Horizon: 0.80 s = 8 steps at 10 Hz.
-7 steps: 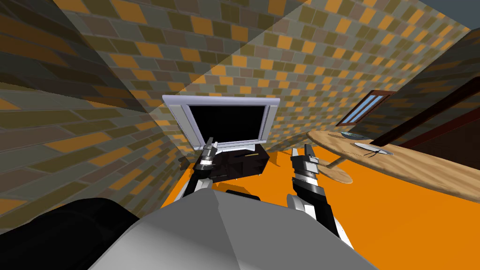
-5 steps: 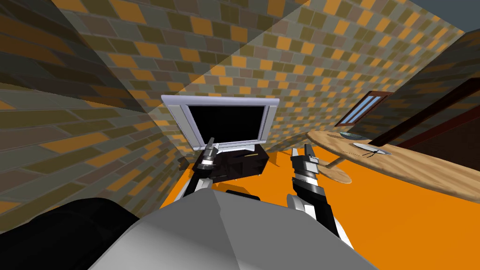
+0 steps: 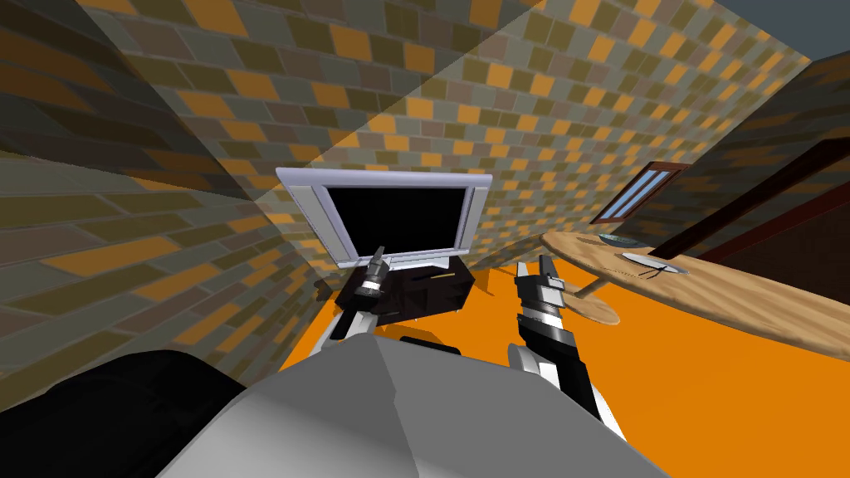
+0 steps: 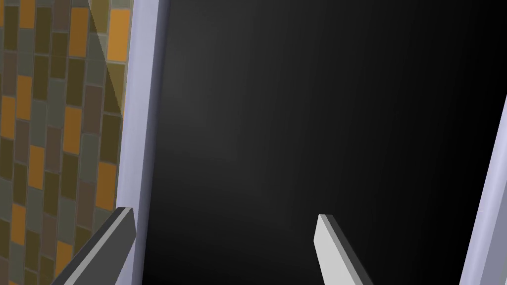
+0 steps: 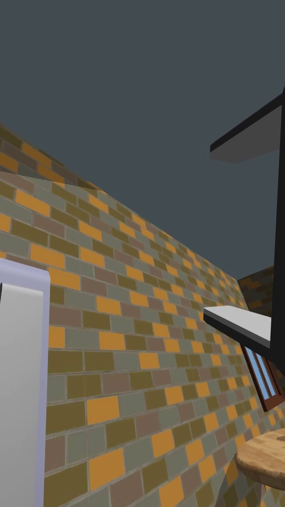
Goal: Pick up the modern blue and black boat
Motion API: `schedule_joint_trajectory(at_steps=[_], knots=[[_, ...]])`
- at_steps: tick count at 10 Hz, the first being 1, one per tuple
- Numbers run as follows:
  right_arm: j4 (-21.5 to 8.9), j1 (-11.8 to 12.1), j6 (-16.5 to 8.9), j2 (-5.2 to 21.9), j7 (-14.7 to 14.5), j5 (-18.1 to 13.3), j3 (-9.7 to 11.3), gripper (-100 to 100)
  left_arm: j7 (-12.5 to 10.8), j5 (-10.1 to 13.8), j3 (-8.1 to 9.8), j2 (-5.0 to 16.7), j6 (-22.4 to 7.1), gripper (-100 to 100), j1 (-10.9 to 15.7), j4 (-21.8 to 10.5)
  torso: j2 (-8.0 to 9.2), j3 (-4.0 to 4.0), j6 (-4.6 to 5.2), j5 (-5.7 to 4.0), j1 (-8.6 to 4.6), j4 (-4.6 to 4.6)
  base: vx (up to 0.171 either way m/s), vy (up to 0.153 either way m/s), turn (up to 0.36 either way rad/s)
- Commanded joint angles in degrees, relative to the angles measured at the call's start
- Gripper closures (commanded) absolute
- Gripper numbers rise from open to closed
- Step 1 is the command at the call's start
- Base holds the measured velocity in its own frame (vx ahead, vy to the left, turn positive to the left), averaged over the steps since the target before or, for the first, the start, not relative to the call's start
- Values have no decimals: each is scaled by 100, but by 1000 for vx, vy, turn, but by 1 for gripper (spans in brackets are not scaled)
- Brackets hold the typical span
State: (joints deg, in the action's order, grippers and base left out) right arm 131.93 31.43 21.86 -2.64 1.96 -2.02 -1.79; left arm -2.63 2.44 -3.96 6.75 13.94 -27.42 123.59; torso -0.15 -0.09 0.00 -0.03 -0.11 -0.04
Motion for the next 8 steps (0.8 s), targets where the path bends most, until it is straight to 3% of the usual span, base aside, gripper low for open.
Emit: schedule_joint_trajectory(at_steps=[1,8], knots=[[0,0,0,0,0,0,0,0,-49,53,4,34,-262,-100,130,-120,0,0,0,0,0,0,22,-25,-18],[0,0,0,0,0,0,0,0,-338,341,38,175,-1351,-100,675,-792,-1,-1,-1,0,-1,0,40,-35,-22]])
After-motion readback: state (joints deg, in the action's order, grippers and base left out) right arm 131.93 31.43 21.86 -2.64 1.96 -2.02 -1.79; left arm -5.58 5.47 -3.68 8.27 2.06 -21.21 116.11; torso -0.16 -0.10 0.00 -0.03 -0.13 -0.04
